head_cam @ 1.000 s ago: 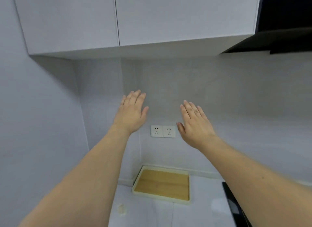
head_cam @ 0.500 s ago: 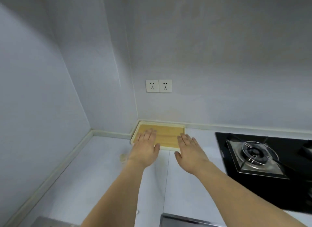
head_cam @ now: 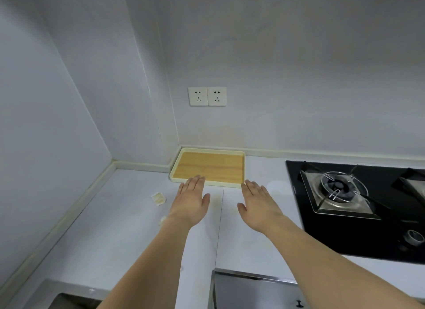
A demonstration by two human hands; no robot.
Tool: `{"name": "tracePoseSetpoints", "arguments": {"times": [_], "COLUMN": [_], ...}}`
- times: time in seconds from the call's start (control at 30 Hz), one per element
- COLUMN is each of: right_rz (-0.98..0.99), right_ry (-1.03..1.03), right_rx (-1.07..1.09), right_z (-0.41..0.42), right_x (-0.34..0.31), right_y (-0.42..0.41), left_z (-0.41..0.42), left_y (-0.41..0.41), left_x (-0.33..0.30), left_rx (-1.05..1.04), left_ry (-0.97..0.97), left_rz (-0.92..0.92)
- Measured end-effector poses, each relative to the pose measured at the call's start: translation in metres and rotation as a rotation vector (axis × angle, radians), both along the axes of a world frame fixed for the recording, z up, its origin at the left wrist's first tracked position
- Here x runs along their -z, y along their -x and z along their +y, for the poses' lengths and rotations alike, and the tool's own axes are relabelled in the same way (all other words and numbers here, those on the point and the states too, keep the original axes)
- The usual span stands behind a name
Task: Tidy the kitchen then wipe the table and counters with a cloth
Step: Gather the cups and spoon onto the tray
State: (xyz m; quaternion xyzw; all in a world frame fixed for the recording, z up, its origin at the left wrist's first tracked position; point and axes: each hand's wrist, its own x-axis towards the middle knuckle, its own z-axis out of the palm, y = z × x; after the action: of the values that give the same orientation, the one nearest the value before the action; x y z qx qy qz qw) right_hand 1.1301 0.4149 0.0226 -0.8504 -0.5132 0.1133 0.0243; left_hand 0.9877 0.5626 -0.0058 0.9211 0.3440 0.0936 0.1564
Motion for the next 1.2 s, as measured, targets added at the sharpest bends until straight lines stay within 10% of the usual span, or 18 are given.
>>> {"name": "tracePoseSetpoints", "arguments": {"times": [0.5, 1.2], "right_rz": [0.046, 0.168], "right_ry": [-0.054, -0.093], "right_rx": [0.044, 0.571], "right_z": [-0.016, -0.297], "right_x": [0.008, 0.045], "right_y": [-0.026, -0.198], "left_z": [-0.009, -0.239], "left_y": [-0.019, -0.277], "left_x": [0.003, 0.004], "left_rx": [0.014, 0.524], "left_ry": [-0.014, 0.034], "left_rz": [0.064, 0.151]}}
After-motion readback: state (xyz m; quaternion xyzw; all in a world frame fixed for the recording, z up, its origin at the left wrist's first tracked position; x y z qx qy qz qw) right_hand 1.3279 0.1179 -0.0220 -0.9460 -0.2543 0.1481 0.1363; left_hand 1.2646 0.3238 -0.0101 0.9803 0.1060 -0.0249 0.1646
